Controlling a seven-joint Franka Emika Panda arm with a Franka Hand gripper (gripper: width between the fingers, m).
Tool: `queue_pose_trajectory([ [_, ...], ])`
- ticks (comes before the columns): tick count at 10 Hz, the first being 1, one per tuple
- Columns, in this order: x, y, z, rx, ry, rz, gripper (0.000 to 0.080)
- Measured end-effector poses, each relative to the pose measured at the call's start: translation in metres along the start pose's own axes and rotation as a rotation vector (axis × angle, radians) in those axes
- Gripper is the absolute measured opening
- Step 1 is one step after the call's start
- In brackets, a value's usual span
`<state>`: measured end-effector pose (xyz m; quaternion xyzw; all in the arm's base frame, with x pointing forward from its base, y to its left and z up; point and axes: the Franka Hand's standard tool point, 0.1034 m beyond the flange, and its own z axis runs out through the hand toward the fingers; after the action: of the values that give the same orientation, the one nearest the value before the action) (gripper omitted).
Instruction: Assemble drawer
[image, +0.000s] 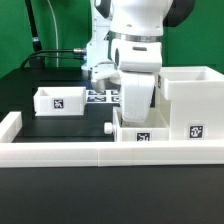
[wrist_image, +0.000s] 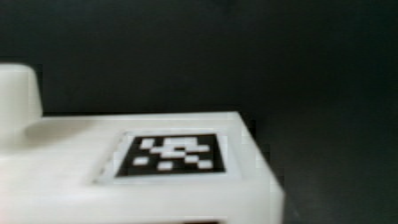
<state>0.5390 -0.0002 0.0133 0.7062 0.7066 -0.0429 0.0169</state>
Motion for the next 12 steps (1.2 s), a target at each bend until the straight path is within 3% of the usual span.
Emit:
queue_pose_trajectory([
  [3, -0.0005, 0.0000, 0.0002, -0.004, -0.006, -0.037, 0.0042],
  [4, -0.0005, 0.0010, 0.0003, -0.022, -0.002, -0.033, 0.0042],
  [12, 0.0032, 0.0009, 0.0004, -0.021, -0.001, -0.036, 0.0042],
])
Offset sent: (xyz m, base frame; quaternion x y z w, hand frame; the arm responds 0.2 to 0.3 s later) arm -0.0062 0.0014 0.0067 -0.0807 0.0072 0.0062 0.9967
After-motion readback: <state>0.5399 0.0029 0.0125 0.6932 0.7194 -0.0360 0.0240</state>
